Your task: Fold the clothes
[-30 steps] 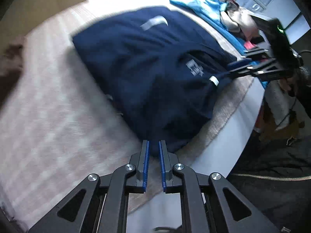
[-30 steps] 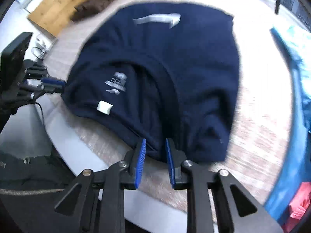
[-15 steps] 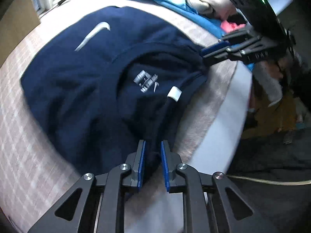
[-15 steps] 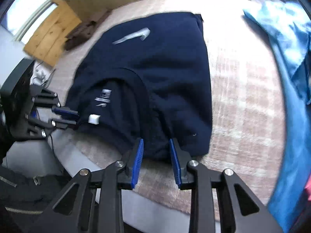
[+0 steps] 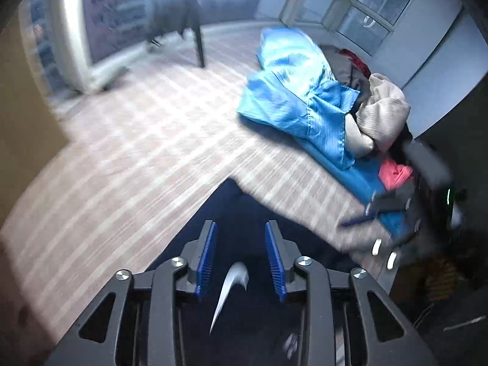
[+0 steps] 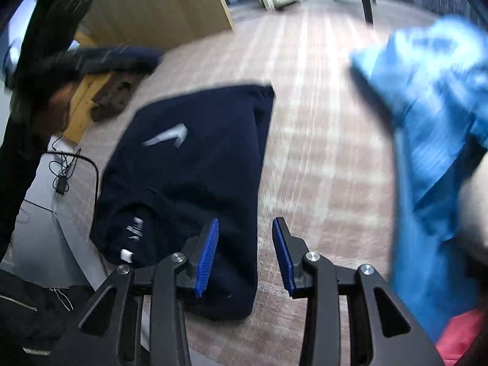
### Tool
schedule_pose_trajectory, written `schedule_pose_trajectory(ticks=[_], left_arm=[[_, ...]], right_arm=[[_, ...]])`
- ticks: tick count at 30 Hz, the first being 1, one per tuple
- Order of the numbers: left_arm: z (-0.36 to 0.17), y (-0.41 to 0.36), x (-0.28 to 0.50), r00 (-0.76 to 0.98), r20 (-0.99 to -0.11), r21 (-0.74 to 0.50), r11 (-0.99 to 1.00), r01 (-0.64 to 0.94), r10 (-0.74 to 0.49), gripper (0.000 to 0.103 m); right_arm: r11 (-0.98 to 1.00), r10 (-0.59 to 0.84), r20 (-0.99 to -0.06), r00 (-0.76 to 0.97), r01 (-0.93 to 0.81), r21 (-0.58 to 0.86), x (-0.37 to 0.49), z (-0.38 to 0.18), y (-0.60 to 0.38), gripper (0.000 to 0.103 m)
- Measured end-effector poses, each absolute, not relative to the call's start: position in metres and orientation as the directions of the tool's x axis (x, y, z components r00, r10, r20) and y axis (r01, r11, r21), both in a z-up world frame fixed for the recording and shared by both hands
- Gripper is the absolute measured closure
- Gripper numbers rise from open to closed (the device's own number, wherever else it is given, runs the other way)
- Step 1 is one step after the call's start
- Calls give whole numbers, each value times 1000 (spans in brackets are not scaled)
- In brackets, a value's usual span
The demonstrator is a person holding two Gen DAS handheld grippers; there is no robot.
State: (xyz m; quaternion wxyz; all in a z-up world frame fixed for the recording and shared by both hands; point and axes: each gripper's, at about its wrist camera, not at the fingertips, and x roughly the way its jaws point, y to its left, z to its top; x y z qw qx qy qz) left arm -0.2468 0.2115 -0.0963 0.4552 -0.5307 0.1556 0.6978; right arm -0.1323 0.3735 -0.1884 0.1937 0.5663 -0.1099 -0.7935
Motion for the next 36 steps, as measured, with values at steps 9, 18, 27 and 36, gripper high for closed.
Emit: schedule_pose_trajectory(ticks=[9, 18, 27, 36], left_arm=[[-166, 273, -282, 138, -924, -318, -519, -793, 356, 74], [-153, 264, -275, -74, -928, -162, -575, -802, 365, 103], [-95, 193, -190, -16, -852, -319, -541, -778, 524, 90], [-164, 208, -77, 46, -843, -372, -518, -770, 537, 89]], right_arm=[[-854, -517, -827, -222, 199, 481, -118, -205, 372, 67], [-857, -487, -850, -200, 299, 420, -96, -186, 366, 97], [-844, -536, -747, -393, 229, 485, -150, -138, 414, 81], [-845, -532, -765, -364, 296, 446, -277, -186, 362, 89]])
